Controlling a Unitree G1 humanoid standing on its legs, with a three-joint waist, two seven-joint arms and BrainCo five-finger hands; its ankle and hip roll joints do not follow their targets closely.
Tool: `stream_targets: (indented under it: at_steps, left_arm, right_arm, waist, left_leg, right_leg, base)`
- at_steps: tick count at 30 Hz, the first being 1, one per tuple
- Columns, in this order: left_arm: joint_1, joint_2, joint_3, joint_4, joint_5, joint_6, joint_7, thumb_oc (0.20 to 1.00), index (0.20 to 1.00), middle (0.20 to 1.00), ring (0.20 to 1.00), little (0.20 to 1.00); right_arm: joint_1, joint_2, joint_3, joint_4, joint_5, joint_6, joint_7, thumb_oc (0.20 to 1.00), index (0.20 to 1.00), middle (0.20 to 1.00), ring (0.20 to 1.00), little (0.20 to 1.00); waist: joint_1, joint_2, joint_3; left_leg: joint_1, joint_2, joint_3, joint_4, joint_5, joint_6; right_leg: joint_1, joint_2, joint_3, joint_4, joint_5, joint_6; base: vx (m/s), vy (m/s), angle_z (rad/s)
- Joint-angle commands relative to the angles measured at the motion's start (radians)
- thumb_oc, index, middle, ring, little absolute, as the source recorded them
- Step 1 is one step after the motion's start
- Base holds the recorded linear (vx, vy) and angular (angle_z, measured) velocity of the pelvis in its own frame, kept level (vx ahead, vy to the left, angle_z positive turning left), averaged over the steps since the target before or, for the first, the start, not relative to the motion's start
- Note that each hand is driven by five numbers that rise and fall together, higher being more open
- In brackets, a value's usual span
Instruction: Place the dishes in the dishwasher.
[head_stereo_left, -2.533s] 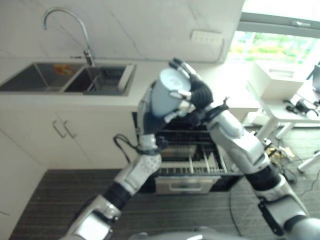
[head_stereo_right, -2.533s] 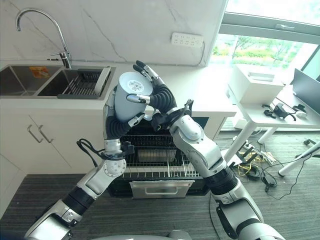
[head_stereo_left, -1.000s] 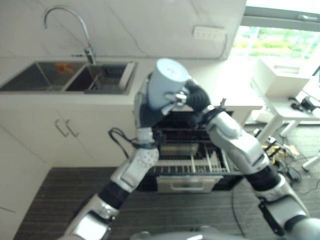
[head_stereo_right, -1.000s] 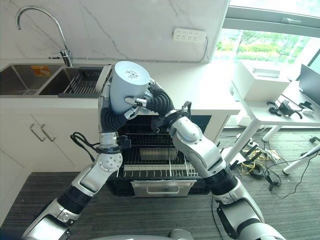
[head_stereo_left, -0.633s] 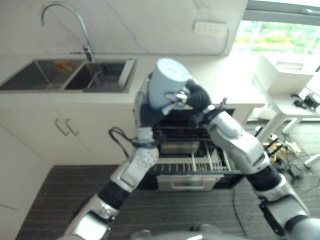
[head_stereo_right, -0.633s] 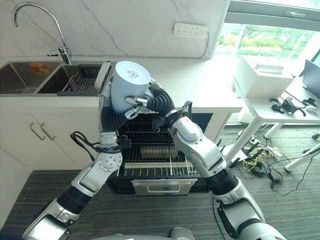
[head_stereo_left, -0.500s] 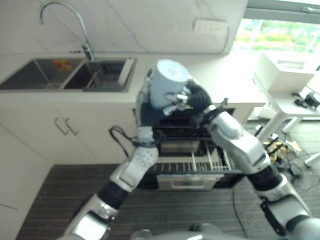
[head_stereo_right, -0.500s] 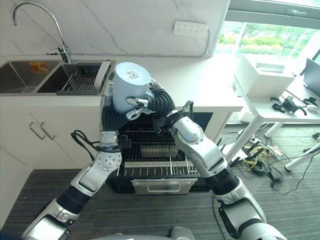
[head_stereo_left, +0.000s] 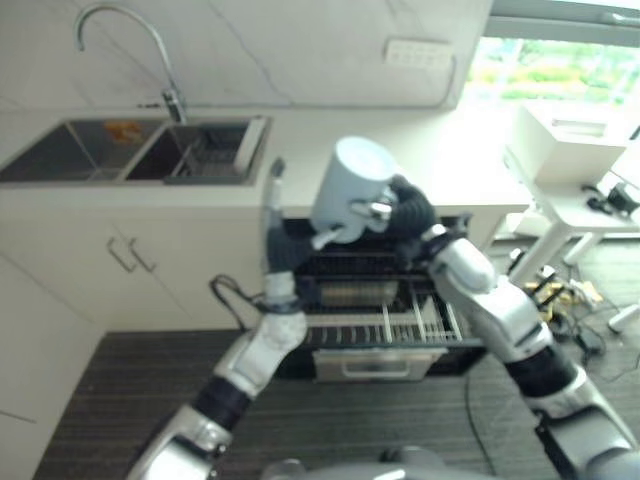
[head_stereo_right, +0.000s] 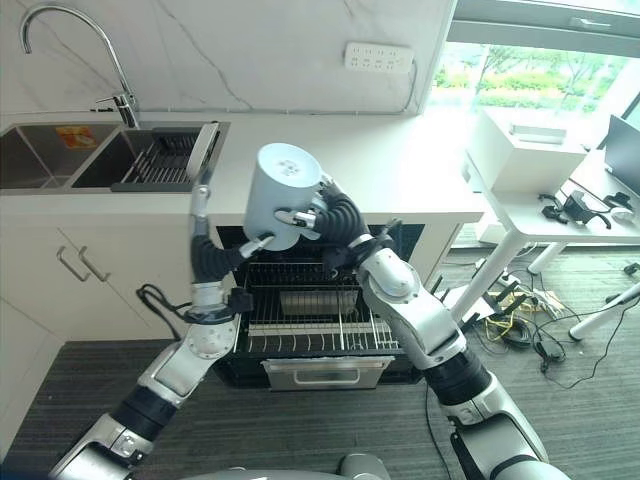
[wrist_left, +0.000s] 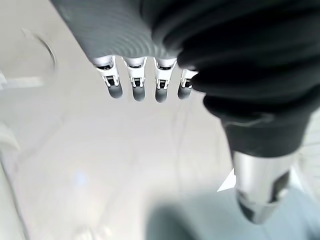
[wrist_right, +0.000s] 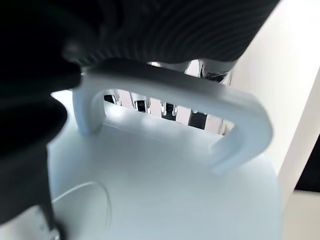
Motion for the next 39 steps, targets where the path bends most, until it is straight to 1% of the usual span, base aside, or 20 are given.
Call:
stream_targets:
  at_steps: [1, 4, 8, 10, 11, 12, 14, 15, 16, 17, 22, 25, 27, 29, 31, 32, 33, 36, 38, 39]
  left_arm:
    - [-0.030, 0.043, 0.018, -0.052, -0.081, -0.093, 0.001, 1.000, 1.000, 1.000, 1.000, 1.000]
    - [0.019, 0.036, 0.073, -0.061, -0.172, -0.134, -0.078, 1.000, 1.000, 1.000, 1.000, 1.000]
    - [0.073, 0.038, 0.123, -0.071, -0.341, -0.101, -0.236, 1.000, 1.000, 1.000, 1.000, 1.000]
    - [0.084, 0.038, 0.135, -0.079, -0.380, -0.086, -0.282, 1.000, 1.000, 1.000, 1.000, 1.000]
    - [0.067, 0.042, 0.130, -0.083, -0.426, -0.058, -0.337, 1.000, 1.000, 1.000, 1.000, 1.000]
    - [0.057, 0.043, 0.127, -0.081, -0.434, -0.052, -0.350, 1.000, 1.000, 1.000, 1.000, 1.000]
    - [-0.035, 0.055, 0.091, -0.062, -0.457, -0.025, -0.386, 1.000, 1.000, 1.000, 1.000, 1.000]
    - [-0.064, 0.059, 0.084, -0.055, -0.477, -0.007, -0.417, 1.000, 1.000, 1.000, 1.000, 1.000]
    - [-0.102, 0.066, 0.074, -0.056, -0.532, 0.042, -0.470, 1.000, 1.000, 1.000, 1.000, 1.000]
    - [-0.114, 0.072, 0.068, -0.064, -0.571, 0.056, -0.489, 1.000, 1.000, 1.000, 1.000, 1.000]
    - [-0.126, 0.091, 0.034, -0.060, -0.597, 0.141, -0.618, 1.000, 1.000, 1.000, 1.000, 1.000]
    - [-0.122, 0.123, 0.022, -0.040, -0.620, 0.222, -0.682, 1.000, 1.000, 1.000, 1.000, 1.000]
    - [-0.110, 0.122, 0.022, -0.036, -0.683, 0.281, -0.733, 1.000, 1.000, 1.000, 1.000, 1.000]
    - [-0.107, 0.115, 0.017, -0.025, -0.673, 0.304, -0.752, 1.000, 1.000, 1.000, 1.000, 1.000]
    - [-0.115, 0.119, 0.001, -0.002, -0.585, 0.354, -0.789, 1.000, 1.000, 1.000, 1.000, 1.000]
    - [-0.129, 0.144, -0.019, 0.024, -0.542, 0.424, -0.797, 1.000, 1.000, 1.000, 1.000, 1.000]
    - [-0.142, 0.171, -0.040, 0.077, -0.563, 0.501, -0.809, 1.000, 1.000, 1.000, 1.000, 1.000]
    - [-0.161, 0.170, -0.082, 0.197, -0.526, 0.675, -0.865, 1.000, 1.000, 1.000, 1.000, 1.000]
    - [-0.167, 0.157, -0.107, 0.255, -0.531, 0.732, -0.883, 1.000, 1.000, 1.000, 1.000, 1.000]
    - [-0.166, 0.127, -0.116, 0.313, -0.482, 0.768, -0.907, 1.000, 1.000, 1.000, 1.000, 1.000]
  right_arm:
    - [-0.009, 0.004, -0.091, -0.036, -0.016, -0.109, -0.014, 0.200, 0.200, 0.200, 0.200, 0.200]
    - [0.044, -0.002, -0.125, -0.020, -0.028, -0.129, -0.017, 0.200, 0.200, 0.200, 0.200, 0.200]
    - [0.133, -0.020, -0.177, -0.008, -0.015, -0.153, -0.016, 0.200, 0.200, 0.200, 0.200, 0.200]
    - [0.165, -0.016, -0.193, -0.001, -0.018, -0.159, -0.026, 0.200, 0.200, 0.200, 0.200, 0.200]
    - [0.167, -0.015, -0.197, 0.016, -0.020, -0.176, -0.049, 0.200, 0.200, 0.200, 0.200, 0.200]
    - [0.160, -0.015, -0.196, 0.023, -0.024, -0.183, -0.053, 0.200, 0.200, 0.200, 0.200, 0.200]
    - [0.085, -0.011, -0.188, 0.092, -0.030, -0.218, -0.074, 0.200, 0.200, 0.200, 0.200, 0.200]
    - [0.060, -0.010, -0.187, 0.109, -0.034, -0.224, -0.076, 0.200, 0.200, 0.200, 0.200, 0.200]
    - [0.030, -0.018, -0.185, 0.120, -0.032, -0.225, -0.076, 0.200, 0.200, 0.200, 0.200, 0.200]
    - [0.023, -0.029, -0.186, 0.117, -0.029, -0.221, -0.075, 0.200, 0.200, 0.200, 0.200, 0.200]
    - [0.040, -0.060, -0.182, 0.147, -0.019, -0.254, -0.064, 0.200, 0.200, 0.200, 0.200, 0.200]
    - [0.071, -0.078, -0.200, 0.139, -0.014, -0.262, -0.063, 0.200, 0.200, 0.200, 0.200, 0.200]
    - [0.093, -0.089, -0.215, 0.129, -0.015, -0.258, -0.056, 0.200, 0.200, 0.200, 0.200, 0.200]
    - [0.098, -0.088, -0.220, 0.130, -0.022, -0.254, -0.050, 0.200, 0.200, 0.200, 0.200, 0.200]
    - [0.092, -0.087, -0.222, 0.142, -0.022, -0.246, -0.044, 0.200, 0.200, 0.200, 0.200, 0.200]
    - [0.084, -0.091, -0.218, 0.152, -0.018, -0.240, -0.042, 0.200, 0.200, 0.200, 0.200, 0.200]
    - [0.078, -0.100, -0.208, 0.153, -0.009, -0.232, -0.041, 0.200, 0.200, 0.200, 0.200, 0.200]
    - [0.078, -0.108, -0.199, 0.151, -0.006, -0.213, -0.022, 0.200, 0.200, 0.200, 0.200, 0.200]
    - [0.075, -0.114, -0.196, 0.147, -0.002, -0.199, -0.016, 0.200, 0.200, 0.200, 0.200, 0.200]
    - [0.083, -0.114, -0.197, 0.139, -0.002, -0.184, -0.004, 0.200, 0.200, 0.200, 0.200, 0.200]
  waist:
    - [0.020, -0.014, -0.013]
    - [0.021, -0.011, -0.011]
    - [0.018, -0.006, -0.003]
    - [0.016, -0.001, 0.006]
    - [0.011, 0.005, 0.036]
    - [0.011, 0.006, 0.044]
    - [0.006, 0.016, 0.108]
    - [0.003, 0.019, 0.129]
    - [-0.004, 0.024, 0.170]
    - [-0.009, 0.025, 0.191]
    - [-0.027, 0.033, 0.240]
    - [-0.033, 0.034, 0.232]
    - [-0.039, 0.039, 0.223]
    - [-0.043, 0.043, 0.219]
    - [-0.046, 0.048, 0.215]
    - [-0.048, 0.052, 0.212]
    - [-0.052, 0.057, 0.207]
    - [-0.068, 0.066, 0.198]
    - [-0.076, 0.071, 0.195]
    - [-0.084, 0.074, 0.187]
  left_leg:
    - [-0.021, 0.044, 0.000, 0.088, -0.117, -0.020]
    - [-0.021, 0.045, -0.001, 0.088, -0.114, -0.021]
    - [-0.023, 0.047, -0.001, 0.088, -0.111, -0.020]
    - [-0.027, 0.048, -0.001, 0.088, -0.108, -0.020]
    - [-0.050, 0.054, -0.004, 0.088, -0.094, -0.023]
    - [-0.059, 0.055, -0.006, 0.088, -0.090, -0.024]
    - [-0.126, 0.057, -0.018, 0.088, -0.063, -0.026]
    - [-0.147, 0.056, -0.022, 0.088, -0.054, -0.026]
    - [-0.176, 0.053, -0.027, 0.088, -0.041, -0.026]
    - [-0.188, 0.051, -0.029, 0.088, -0.034, -0.026]
    - [-0.201, 0.054, -0.027, 0.088, -0.026, -0.033]
    - [-0.192, 0.054, -0.024, 0.088, -0.035, -0.034]
    - [-0.184, 0.057, -0.019, 0.088, -0.036, -0.036]
    - [-0.177, 0.060, -0.014, 0.088, -0.036, -0.037]
    - [-0.169, 0.062, -0.007, 0.088, -0.039, -0.037]
    - [-0.166, 0.064, -0.003, 0.088, -0.038, -0.039]
    - [-0.161, 0.065, 0.001, 0.088, -0.039, -0.040]
    - [-0.147, 0.065, 0.011, 0.088, -0.042, -0.038]
    - [-0.145, 0.061, 0.005, 0.088, -0.042, -0.037]
    - [-0.136, 0.060, 0.006, 0.088, -0.045, -0.035]
  right_leg:
    - [0.056, -0.041, -0.029, -0.048, -0.008, 0.059]
    - [0.057, -0.040, -0.031, -0.048, -0.008, 0.057]
    - [0.056, -0.041, -0.032, -0.048, -0.008, 0.056]
    - [0.052, -0.040, -0.031, -0.048, -0.007, 0.056]
    - [0.030, -0.041, -0.026, -0.048, 0.000, 0.056]
    - [0.021, -0.041, -0.024, -0.048, 0.002, 0.055]
    - [-0.043, -0.036, -0.010, -0.048, 0.021, 0.052]
    - [-0.062, -0.034, -0.004, -0.048, 0.027, 0.051]
    - [-0.088, -0.028, 0.009, -0.048, 0.034, 0.050]
    - [-0.100, -0.025, 0.016, -0.048, 0.039, 0.049]
    - [-0.117, -0.022, 0.022, -0.048, 0.041, 0.053]
    - [-0.108, -0.016, 0.021, -0.048, 0.032, 0.058]
    - [-0.101, -0.016, 0.018, -0.048, 0.029, 0.059]
    - [-0.096, -0.019, 0.015, -0.048, 0.027, 0.059]
    - [-0.090, -0.023, 0.013, -0.048, 0.025, 0.061]
    - [-0.087, -0.025, 0.012, -0.048, 0.025, 0.063]
    - [-0.084, -0.024, 0.012, -0.048, 0.023, 0.064]
    - [-0.074, -0.021, 0.015, -0.048, 0.017, 0.065]
    - [-0.070, -0.014, 0.027, -0.048, 0.015, 0.064]
    - [-0.061, -0.008, 0.034, -0.048, 0.009, 0.063]
  base:
    - [0.00, 0.000, 0.00]
    - [0.00, 0.000, 0.00]
    - [0.00, 0.000, 0.00]
    - [-0.04, -0.025, 0.00]
    - [-0.15, -0.042, 0.01]
    - [-0.41, -0.043, 0.02]
    - [-0.47, -0.009, 0.04]
    - [-0.41, 0.008, 0.08]
    - [-0.37, 0.015, 0.08]
    - [-0.34, 0.030, 0.05]
    - [-0.09, 0.033, -0.05]
    - [0.03, 0.014, -0.07]
    - [0.06, 0.032, -0.02]
    - [0.05, 0.044, 0.03]
    - [0.04, 0.040, -0.01]
    - [0.04, 0.045, 0.00]
    - [0.05, 0.063, -0.01]
    - [0.05, 0.054, -0.03]
    - [0.07, 0.059, -0.07]
    - [0.11, 0.052, -0.06]
